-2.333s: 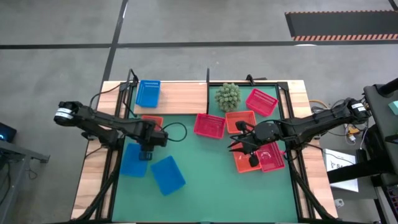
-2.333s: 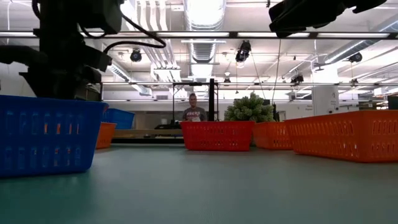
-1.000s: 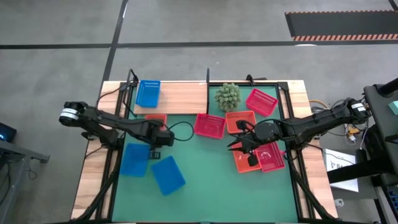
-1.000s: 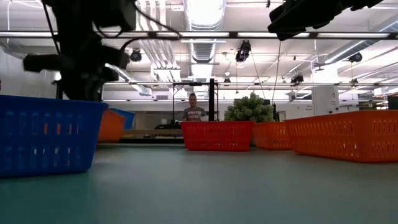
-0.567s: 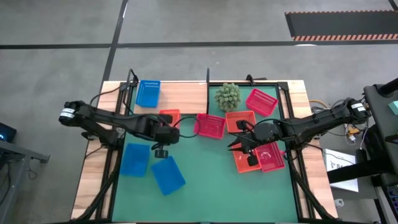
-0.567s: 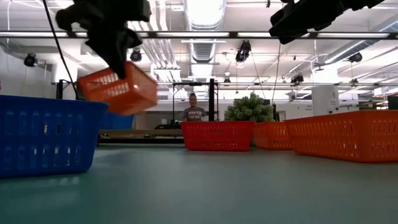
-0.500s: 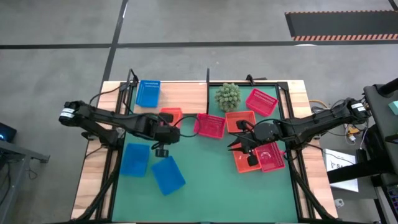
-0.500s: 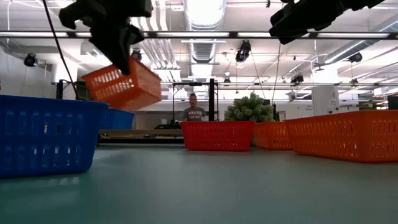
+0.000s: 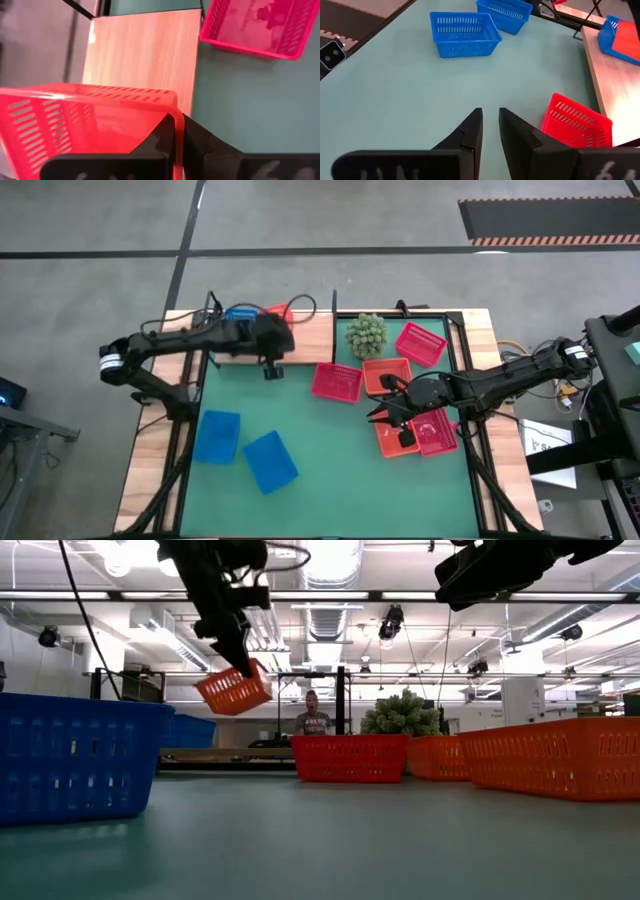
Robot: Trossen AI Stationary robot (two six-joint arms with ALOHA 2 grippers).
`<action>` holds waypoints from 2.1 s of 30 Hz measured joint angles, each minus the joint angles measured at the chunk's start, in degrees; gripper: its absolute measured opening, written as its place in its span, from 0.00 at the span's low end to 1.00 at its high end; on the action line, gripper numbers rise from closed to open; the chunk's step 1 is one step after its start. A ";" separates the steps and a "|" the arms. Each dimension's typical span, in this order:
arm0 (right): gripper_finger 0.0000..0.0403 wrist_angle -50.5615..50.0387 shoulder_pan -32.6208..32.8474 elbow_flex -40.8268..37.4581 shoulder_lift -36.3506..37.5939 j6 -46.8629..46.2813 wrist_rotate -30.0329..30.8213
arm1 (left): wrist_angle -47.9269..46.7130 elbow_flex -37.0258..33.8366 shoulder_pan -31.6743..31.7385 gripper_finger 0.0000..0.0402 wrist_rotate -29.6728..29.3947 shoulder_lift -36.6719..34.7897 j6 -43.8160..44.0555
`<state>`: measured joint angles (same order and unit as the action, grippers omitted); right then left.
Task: Stack baskets on shelf by color
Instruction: Put the left orange bin on the shelf, then put the left red bin on the shelf
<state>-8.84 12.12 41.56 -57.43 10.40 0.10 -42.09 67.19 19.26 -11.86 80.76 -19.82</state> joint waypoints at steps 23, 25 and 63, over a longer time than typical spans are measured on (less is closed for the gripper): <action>0.14 -0.37 0.00 0.00 0.00 0.09 -0.02 | 1.08 1.41 5.30 0.00 -0.67 11.25 -4.91; 0.14 -0.42 0.00 0.00 0.00 0.08 -0.02 | 1.01 1.41 5.41 0.00 -0.65 11.25 -4.91; 0.14 -1.04 -0.04 0.00 0.00 -2.88 0.09 | 0.66 1.16 -2.61 0.29 1.22 -0.79 8.15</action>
<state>-9.88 12.08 41.56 -57.43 7.52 0.19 -41.43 68.35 16.65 -10.64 79.97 -11.67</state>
